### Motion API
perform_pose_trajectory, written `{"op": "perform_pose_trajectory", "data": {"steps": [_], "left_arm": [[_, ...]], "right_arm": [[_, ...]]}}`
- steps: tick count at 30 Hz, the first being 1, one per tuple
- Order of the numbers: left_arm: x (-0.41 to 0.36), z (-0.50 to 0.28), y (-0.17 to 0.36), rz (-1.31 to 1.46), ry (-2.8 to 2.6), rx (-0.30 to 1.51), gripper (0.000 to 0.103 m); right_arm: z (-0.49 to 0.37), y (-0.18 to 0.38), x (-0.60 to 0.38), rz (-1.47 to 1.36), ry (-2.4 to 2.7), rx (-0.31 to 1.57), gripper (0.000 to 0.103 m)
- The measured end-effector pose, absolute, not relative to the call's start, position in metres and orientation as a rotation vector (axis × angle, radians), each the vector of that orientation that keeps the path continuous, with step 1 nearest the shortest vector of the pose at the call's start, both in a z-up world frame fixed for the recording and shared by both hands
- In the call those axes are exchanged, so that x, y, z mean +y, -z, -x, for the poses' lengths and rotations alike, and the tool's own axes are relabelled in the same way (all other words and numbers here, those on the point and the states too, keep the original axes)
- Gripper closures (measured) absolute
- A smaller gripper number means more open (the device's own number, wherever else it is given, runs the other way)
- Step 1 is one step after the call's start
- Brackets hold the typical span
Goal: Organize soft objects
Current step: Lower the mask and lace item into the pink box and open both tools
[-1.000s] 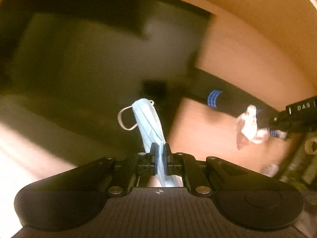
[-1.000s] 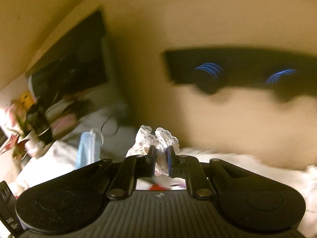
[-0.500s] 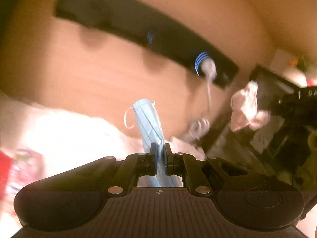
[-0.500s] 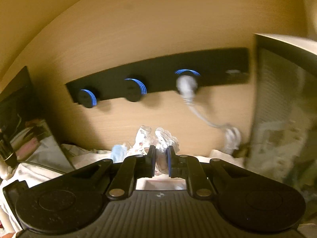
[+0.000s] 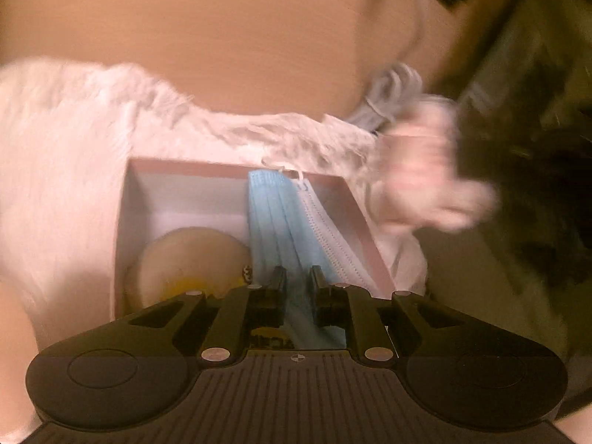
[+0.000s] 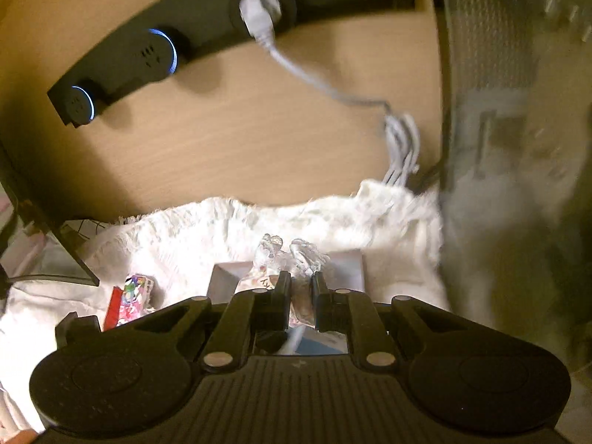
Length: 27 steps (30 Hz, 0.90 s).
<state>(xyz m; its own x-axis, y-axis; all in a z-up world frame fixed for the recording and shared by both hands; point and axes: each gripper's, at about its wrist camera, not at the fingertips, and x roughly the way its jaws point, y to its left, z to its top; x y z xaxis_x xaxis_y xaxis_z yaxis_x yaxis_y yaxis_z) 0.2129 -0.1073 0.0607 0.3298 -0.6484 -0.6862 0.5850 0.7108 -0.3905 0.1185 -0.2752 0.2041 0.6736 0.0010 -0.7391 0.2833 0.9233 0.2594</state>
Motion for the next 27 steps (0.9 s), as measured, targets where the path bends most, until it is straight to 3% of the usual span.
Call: {"op": "perform_pose_trajectory", "data": {"steps": [11, 14, 21, 27], "left_arm": [[-0.067, -0.205, -0.088, 0.023, 0.778, 0.866, 0.088], [-0.056, -0.200, -0.097, 0.058, 0.803, 0.864, 0.088], [-0.022, -0.187, -0.109, 0.078, 0.759, 0.819, 0.088], [0.019, -0.193, -0.107, 0.169, 0.665, 0.811, 0.088]], "right_arm": [[-0.190, -0.112, -0.268, -0.409, 0.166, 1.059, 0.092], [-0.196, -0.111, -0.274, -0.421, 0.205, 1.053, 0.092], [-0.197, -0.131, -0.249, -0.110, 0.434, 1.069, 0.091], [-0.202, -0.113, -0.256, -0.324, 0.298, 1.080, 0.089]]}}
